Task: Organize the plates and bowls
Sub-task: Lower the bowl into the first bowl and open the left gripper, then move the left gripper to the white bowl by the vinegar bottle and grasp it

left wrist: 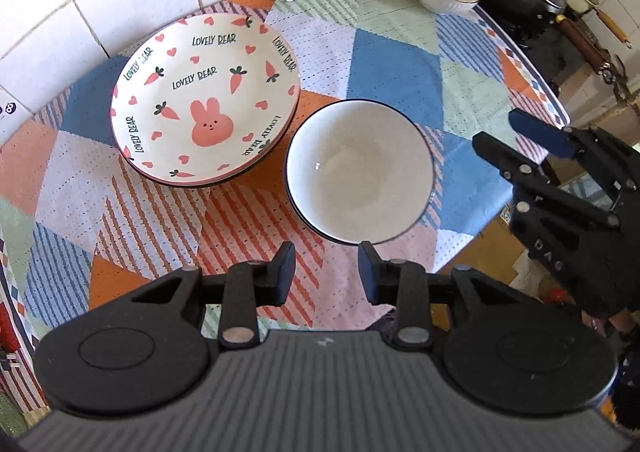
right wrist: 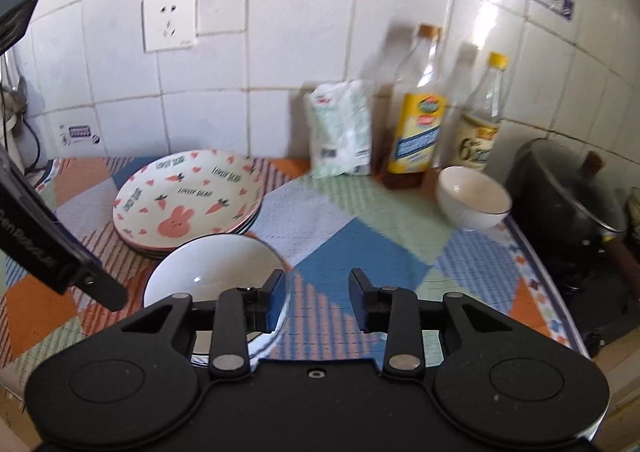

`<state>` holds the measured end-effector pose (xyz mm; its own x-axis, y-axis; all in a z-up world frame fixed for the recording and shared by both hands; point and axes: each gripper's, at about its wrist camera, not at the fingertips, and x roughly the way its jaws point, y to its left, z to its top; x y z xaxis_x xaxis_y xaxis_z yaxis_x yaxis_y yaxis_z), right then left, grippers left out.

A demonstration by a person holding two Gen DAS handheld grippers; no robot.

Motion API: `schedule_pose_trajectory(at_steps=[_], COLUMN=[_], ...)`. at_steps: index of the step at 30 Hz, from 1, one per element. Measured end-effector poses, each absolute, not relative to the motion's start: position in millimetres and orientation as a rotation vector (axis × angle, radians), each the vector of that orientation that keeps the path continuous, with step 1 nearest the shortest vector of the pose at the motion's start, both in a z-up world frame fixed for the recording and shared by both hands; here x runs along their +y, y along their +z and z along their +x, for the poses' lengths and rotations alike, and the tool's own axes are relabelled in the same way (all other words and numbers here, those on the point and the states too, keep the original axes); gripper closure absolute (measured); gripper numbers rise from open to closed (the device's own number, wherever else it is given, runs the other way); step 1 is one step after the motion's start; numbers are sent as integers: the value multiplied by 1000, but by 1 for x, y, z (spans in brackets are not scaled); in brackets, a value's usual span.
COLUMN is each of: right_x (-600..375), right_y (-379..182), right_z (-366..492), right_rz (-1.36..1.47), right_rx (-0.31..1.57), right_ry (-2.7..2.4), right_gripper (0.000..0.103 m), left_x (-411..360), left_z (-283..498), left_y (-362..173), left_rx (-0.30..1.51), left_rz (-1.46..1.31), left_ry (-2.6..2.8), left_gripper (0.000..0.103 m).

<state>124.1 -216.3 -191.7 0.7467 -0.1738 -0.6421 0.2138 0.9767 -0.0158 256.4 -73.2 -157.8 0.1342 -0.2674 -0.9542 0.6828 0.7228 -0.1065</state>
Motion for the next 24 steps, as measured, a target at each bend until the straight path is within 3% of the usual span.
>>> schedule_pose_trajectory(at_steps=[9, 12, 20, 24], right_x=[-235, -245, -286, -315], right_y=[-177, -175, -176, -185], right_z=[99, 93, 94, 104], right_rz=[102, 112, 183, 191], right_rx=[654, 642, 587, 583], right_ry=[-297, -316, -364, -351], right_gripper=[53, 48, 48, 42], left_x=[-94, -107, -158, -191], left_z=[235, 232, 225, 228], left_y=[-135, -130, -128, -128], left_rx=[1214, 1204, 1160, 1153], left_rz=[449, 467, 542, 551], left_ry=[-758, -759, -776, -753], left_gripper=[69, 64, 63, 63])
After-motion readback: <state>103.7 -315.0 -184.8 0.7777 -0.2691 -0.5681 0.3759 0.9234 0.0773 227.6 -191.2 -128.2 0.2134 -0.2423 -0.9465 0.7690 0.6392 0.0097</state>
